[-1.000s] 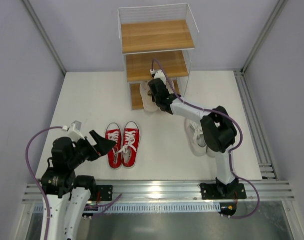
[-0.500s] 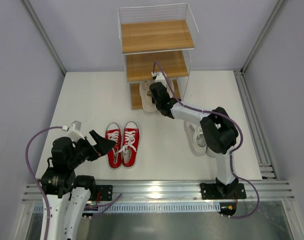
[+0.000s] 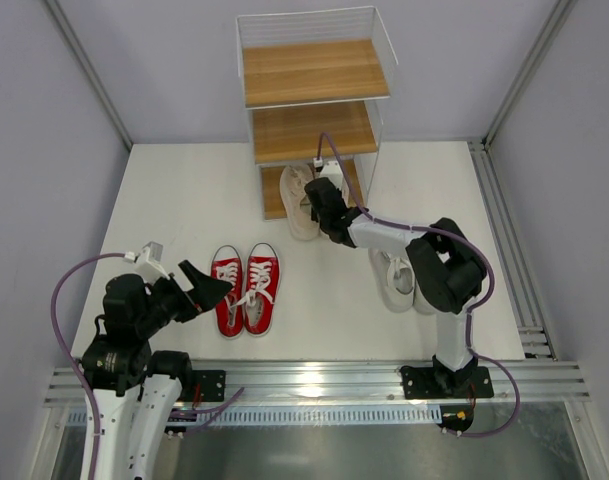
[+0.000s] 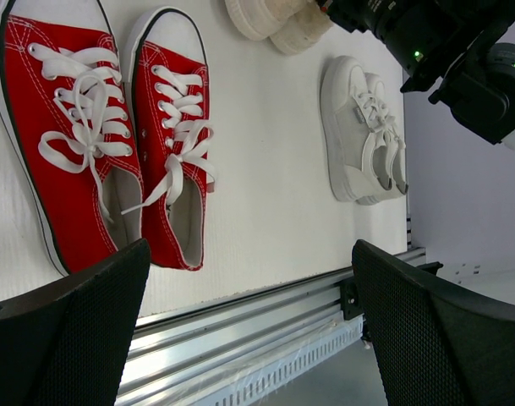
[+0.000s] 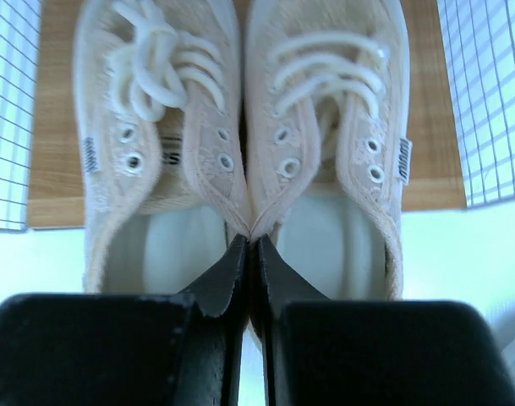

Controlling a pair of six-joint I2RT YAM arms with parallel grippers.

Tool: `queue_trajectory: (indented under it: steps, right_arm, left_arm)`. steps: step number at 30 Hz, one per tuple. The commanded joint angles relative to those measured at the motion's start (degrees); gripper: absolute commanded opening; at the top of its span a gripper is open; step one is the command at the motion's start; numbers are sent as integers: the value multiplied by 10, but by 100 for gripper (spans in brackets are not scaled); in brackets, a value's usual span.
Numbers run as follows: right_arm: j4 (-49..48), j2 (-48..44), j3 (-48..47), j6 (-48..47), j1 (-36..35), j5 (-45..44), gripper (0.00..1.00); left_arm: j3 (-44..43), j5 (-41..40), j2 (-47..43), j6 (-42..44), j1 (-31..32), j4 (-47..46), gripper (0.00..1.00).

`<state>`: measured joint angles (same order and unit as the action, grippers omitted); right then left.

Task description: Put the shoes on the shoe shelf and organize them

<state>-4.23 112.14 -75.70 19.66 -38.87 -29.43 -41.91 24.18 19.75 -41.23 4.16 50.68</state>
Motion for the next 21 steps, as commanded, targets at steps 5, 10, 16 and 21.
queue_trajectory:
  steps: [5, 10, 16, 21]
  right_arm:
    - [23, 26, -26, 24, 11, -14, 9]
    - [17, 34, -45, 13, 11, -12, 4]
    - [3, 6, -58, -8, 11, -28, 4]
    - [-17, -10, -64, -31, 11, -42, 4]
  left_arm:
    - [-12, -3, -6, 16, 0, -1, 100]
    - [-23, -7, -3, 24, 0, 11, 100]
    - [-24, -9, -2, 25, 0, 8, 100]
    - [-24, -9, -1, 24, -1, 7, 100]
